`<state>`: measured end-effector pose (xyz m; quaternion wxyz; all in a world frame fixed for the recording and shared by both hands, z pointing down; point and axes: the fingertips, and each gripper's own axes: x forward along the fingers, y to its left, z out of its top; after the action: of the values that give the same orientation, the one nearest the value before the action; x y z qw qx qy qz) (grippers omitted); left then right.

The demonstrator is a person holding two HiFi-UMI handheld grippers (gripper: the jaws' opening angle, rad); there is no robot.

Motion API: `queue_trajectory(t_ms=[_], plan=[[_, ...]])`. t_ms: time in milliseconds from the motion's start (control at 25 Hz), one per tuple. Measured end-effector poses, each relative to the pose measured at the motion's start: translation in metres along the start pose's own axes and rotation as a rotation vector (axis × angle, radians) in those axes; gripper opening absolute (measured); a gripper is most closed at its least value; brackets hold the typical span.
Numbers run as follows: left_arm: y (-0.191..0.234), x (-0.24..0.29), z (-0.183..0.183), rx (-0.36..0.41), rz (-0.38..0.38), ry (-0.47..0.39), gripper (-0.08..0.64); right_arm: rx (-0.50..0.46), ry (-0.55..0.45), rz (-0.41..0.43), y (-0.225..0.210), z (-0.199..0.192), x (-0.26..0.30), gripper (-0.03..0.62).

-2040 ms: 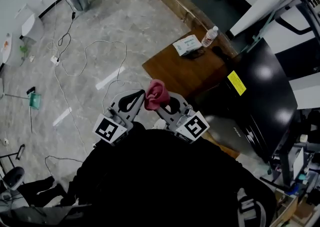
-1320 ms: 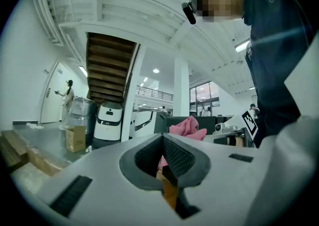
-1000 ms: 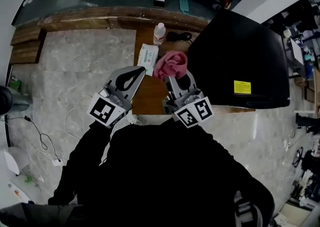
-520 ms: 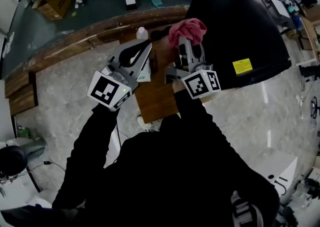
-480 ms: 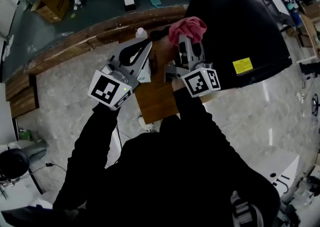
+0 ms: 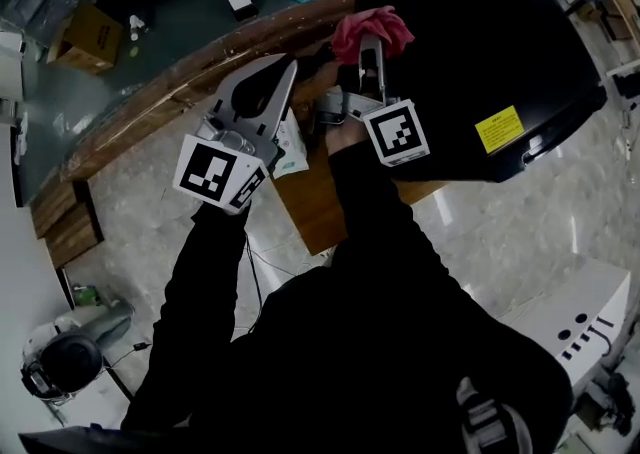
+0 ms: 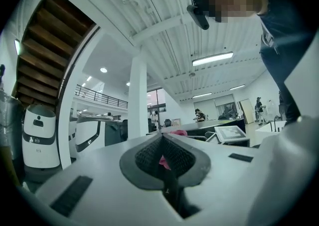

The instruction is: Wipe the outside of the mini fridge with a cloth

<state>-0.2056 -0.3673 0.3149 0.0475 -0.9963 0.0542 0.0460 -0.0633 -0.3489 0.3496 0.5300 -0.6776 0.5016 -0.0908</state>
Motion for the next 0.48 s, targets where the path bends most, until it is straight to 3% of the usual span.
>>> queue_trajectory(t_ms=[160,360,480], plan=[[0.004,0.011,-0.009,-0.001,-0.015,0.019,0.002,0.124,-0.049,-0.122,-0.038,-0.002,-0.003,0.086],[0.004,0.029,-0.034,-0.021,-0.047,0.059,0.002,0.294,-0.056,-0.158,-0.064,-0.014,-0.007,0.087],[-0.002,0.037,-0.061,-0.032,-0.064,0.101,0.002,0.346,-0.044,-0.211,-0.093,-0.026,-0.020,0.086]])
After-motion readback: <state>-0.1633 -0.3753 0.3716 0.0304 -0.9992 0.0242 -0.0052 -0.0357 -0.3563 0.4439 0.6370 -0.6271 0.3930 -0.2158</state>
